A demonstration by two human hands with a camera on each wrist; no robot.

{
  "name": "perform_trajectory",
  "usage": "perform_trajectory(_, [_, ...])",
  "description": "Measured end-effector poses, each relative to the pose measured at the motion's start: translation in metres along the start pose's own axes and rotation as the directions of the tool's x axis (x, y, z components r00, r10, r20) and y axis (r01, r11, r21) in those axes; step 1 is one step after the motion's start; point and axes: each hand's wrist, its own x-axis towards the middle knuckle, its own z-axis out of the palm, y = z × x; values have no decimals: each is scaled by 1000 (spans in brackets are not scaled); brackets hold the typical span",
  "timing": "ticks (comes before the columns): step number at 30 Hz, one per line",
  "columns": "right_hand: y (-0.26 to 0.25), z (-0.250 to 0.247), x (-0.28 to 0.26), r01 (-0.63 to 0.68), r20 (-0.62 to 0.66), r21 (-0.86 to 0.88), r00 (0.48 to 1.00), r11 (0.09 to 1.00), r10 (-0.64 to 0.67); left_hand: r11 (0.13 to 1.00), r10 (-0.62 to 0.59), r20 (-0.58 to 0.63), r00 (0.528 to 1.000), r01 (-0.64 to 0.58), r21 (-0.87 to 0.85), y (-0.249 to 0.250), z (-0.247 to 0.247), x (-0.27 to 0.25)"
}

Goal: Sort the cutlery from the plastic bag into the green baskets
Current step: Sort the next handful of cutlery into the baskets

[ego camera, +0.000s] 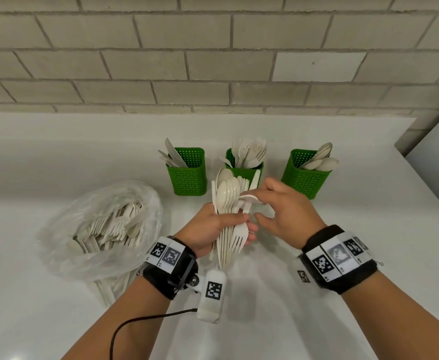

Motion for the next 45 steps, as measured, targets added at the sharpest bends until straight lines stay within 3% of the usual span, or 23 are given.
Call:
perform_trajectory(3, [-1, -4, 4, 88, -55, -221, 993, 971, -102, 1000, -2, 35, 999, 3, -22, 0, -3, -3])
perform_trajectory(6, [-4, -4, 7, 165, 18, -295, 986, 941, -167, 1000, 2, 42, 999, -1, -25, 0, -6, -6])
perform_trajectory(8, [1, 0, 5, 88, 69, -304, 995, 949, -71, 998, 36, 26, 999, -35, -53, 2, -8, -6])
perform_trajectory(10, [11, 6, 2, -88, 94, -300, 988, 950, 122, 993, 70, -20, 997, -72, -92, 4, -12, -4])
perform_trajectory(12, [12, 8, 1, -336, 51, 4, 941, 942, 335, 992, 85, -51, 995, -89, -90, 5, -18, -3])
perform_trajectory(14, [-1, 11, 7, -443, 38, 366, 886, 819, 462, 995, 89, -47, 995, -91, -31, 6, -19, -3])
perform_trajectory(18, [-26, 21, 19, -349, 129, 547, 933, 761, 335, 994, 96, 33, 995, -97, 43, 5, -13, -4])
perform_trajectory(21, [-24, 24, 22, -355, 118, 646, 921, 675, 371, 994, 106, 52, 993, -107, 22, 7, -14, -5])
perform_trajectory(23, [-22, 24, 23, -378, 93, 663, 898, 646, 430, 992, 127, 17, 992, -127, -7, 7, -15, -6])
perform_trajectory(26, [-18, 27, 26, -414, 36, 614, 865, 672, 500, 985, 157, -74, 985, -161, -56, 5, -14, -5])
perform_trajectory(29, [-18, 31, 28, -429, 54, 587, 867, 687, 495, 981, 169, -127, 977, -179, -74, 2, -12, -3])
perform_trajectory(34, [-22, 34, 26, -420, 26, 677, 835, 605, 550, 958, 110, -163, 981, -148, -244, 3, -13, -2])
perform_trajectory(37, [-29, 41, 26, -399, 60, 703, 858, 589, 510, 964, 144, -189, 971, -181, -197, 3, -14, 1])
perform_trajectory(42, [-30, 46, 29, -407, 65, 736, 838, 541, 541, 965, 195, -203, 959, -225, -135, 2, -9, 1])
perform_trajectory(45, [-22, 40, 33, -441, 7, 754, 747, 488, 665, 969, 178, -203, 963, -207, -135, 4, -15, 1])
